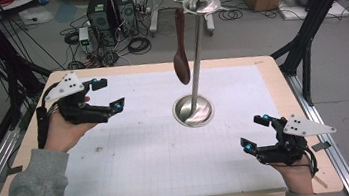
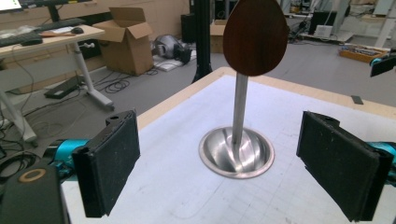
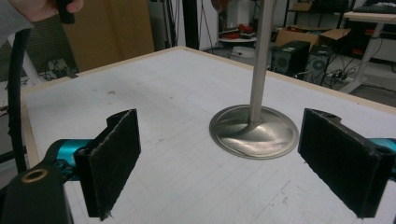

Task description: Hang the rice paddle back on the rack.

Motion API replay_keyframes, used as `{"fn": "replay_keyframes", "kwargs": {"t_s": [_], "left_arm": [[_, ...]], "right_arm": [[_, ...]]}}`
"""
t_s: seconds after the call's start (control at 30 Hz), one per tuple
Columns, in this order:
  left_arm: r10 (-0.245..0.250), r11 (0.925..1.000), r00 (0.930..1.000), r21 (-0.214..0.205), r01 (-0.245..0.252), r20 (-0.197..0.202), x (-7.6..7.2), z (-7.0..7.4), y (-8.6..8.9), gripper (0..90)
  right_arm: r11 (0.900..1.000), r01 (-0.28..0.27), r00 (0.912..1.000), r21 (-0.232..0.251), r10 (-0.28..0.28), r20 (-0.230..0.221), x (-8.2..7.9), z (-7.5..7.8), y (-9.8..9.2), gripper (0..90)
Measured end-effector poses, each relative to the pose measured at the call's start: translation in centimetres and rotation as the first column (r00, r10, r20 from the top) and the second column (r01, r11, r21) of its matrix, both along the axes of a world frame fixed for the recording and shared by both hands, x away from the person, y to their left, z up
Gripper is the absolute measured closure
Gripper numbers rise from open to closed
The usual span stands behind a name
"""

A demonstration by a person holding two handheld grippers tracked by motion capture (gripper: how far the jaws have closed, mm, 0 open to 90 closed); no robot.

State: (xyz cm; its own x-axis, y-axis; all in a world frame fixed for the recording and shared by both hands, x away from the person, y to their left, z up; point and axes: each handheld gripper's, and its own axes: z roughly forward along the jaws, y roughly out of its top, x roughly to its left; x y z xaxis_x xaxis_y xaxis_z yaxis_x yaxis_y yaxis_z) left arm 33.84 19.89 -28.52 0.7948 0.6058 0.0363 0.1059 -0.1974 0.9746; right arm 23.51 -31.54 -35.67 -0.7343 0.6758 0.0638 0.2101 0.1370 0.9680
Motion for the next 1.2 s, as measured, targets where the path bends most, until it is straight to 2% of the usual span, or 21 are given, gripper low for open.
{"fn": "replay_keyframes", "kwargs": {"t_s": [0.1, 0.37, 0.53, 0.8, 0.9, 1.0, 1.2], "left_arm": [[0.023, 0.9997, 0.9997, -0.001, -0.023, 0.012, -0.8, -0.9, 1.0, 13.6], [0.074, 0.9972, 0.9973, -0.011, -0.074, 0.004, -2.5, -3.0, 3.7, 13.6], [0.099, 0.995, 0.995, -0.009, -0.099, -0.01, -3.4, -4.5, 5.0, 13.4], [0.147, 0.9885, 0.9885, -0.03, -0.148, -0.035, -5.0, -7.5, 7.0, 13.2], [0.17, 0.9838, 0.9845, -0.052, -0.172, -0.044, -5.7, -8.3, 7.9, 13.2], [0.197, 0.9754, 0.9792, -0.091, -0.201, -0.05, -6.4, -8.9, 9.1, 13.2], [0.259, 0.9598, 0.9648, -0.1, -0.262, -0.045, -7.7, -9.7, 11.0, 13.2]], "right_arm": [[1.0, -0.003, 1.0, 0.005, 0.003, 0.007, 0.1, 0.1, 0.2, 11.7], [0.9998, -0.019, 0.9998, -0.007, 0.019, -0.002, 0.7, -0.2, 1.1, 11.7], [0.9998, -0.019, 0.9998, -0.011, 0.019, -0.002, 0.8, -0.2, 1.4, 11.7], [0.9994, -0.027, 0.9996, -0.023, 0.027, 0.001, 0.9, -0.3, 2.3, 11.7], [0.9993, -0.028, 0.9996, -0.026, 0.028, 0.002, 1.0, -0.2, 2.5, 11.7], [0.9994, -0.023, 0.9997, -0.025, 0.024, 0.003, 1.1, -0.3, 2.5, 11.7], [0.9994, -0.017, 0.9998, -0.03, 0.017, 0.001, 1.5, -0.4, 2.6, 11.7]]}}
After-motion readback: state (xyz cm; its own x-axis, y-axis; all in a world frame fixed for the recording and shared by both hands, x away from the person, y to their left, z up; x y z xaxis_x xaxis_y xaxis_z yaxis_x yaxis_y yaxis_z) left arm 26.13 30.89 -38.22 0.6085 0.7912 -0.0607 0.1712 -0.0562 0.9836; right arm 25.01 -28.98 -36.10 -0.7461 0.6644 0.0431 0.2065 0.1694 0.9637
